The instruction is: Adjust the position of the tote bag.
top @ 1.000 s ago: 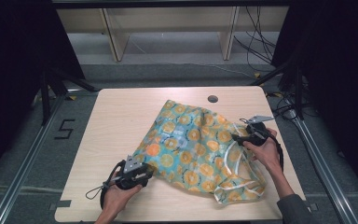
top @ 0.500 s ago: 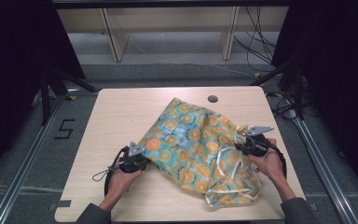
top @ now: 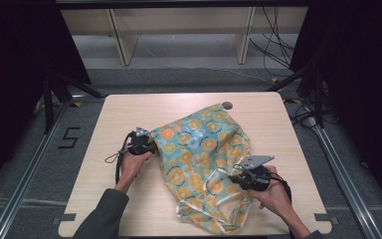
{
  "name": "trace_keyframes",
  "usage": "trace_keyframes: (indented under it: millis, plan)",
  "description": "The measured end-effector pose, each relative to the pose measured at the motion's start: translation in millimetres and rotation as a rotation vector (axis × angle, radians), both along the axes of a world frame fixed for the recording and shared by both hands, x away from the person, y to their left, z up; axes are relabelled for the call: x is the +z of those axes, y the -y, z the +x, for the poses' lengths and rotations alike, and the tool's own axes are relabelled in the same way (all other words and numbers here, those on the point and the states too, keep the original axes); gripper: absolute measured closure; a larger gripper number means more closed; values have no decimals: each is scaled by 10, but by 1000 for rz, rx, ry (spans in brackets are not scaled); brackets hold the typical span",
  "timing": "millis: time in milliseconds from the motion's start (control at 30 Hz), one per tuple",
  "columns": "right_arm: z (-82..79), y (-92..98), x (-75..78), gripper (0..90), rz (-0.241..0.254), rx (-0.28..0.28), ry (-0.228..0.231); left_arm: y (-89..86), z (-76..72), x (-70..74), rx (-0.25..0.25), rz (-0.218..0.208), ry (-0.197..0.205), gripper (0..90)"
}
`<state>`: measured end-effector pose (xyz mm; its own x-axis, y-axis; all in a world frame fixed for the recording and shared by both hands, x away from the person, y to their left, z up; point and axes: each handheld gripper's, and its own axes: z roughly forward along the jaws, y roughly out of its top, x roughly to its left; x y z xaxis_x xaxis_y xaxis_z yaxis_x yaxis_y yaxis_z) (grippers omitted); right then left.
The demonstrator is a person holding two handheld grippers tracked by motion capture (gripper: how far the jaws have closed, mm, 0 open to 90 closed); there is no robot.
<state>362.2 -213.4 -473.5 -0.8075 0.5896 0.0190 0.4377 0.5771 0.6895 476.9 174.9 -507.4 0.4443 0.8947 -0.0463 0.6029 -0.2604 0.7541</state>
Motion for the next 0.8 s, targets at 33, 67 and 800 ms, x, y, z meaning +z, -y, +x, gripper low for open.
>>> trace_keyframes:
  millis: [33,67,800]
  plan:
    - [-28,-49,-29,859,13,-14,6,-43,-38,23,-8,51,3,790]
    - [-58,-83,-22,822,-6,-1,10,-79,-89,48,-15,52,0,764]
    - [355,650,731,405,88,-318,147,295,-1123,147,-105,-162,-129,236]
